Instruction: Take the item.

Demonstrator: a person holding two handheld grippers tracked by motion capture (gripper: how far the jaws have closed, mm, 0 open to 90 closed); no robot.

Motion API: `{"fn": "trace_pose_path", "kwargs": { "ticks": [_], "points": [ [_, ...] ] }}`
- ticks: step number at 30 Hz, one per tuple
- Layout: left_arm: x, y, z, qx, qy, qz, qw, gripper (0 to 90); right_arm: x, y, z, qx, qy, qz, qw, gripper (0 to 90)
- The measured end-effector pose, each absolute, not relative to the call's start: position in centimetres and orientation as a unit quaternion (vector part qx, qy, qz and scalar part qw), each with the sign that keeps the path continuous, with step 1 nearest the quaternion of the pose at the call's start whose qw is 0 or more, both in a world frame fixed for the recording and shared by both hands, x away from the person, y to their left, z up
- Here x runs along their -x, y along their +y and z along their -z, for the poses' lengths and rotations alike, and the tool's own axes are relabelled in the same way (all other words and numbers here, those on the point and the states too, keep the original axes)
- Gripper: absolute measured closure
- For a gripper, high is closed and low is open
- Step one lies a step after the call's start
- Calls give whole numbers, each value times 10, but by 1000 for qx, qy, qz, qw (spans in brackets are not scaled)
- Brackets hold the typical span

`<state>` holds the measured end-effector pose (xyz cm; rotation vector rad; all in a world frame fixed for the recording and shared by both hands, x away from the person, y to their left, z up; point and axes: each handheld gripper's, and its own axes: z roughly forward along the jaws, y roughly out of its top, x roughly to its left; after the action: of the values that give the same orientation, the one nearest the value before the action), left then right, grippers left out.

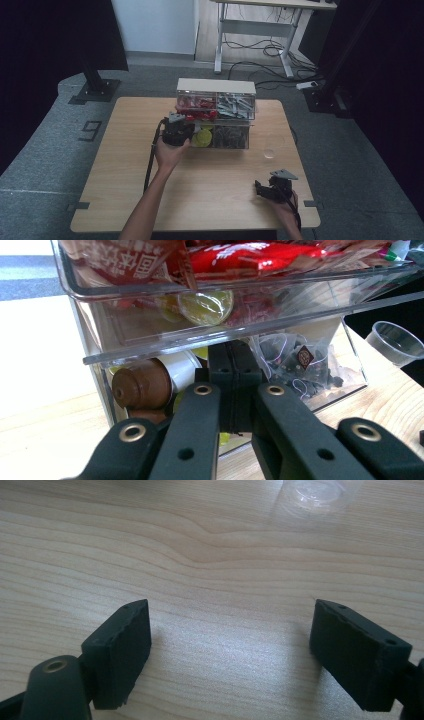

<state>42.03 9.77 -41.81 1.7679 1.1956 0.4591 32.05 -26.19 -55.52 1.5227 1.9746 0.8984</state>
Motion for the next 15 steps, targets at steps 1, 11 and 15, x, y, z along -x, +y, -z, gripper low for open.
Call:
{"fn": "trace_pose_path", "kwargs": {
  "ticks": [1,11,15],
  "points": [
    [-420,98,418,-719,485,-187,461,900,-320,-262,555,-557,722,-329,244,187],
    [-423,98,418,-724,477,-184,462,900,-318,-260,550,-551,717,-346,251,234],
    [-424,98,418,-727,474,-184,462,900,-317,-258,541,-544,712,-365,254,261]
  ]
}}
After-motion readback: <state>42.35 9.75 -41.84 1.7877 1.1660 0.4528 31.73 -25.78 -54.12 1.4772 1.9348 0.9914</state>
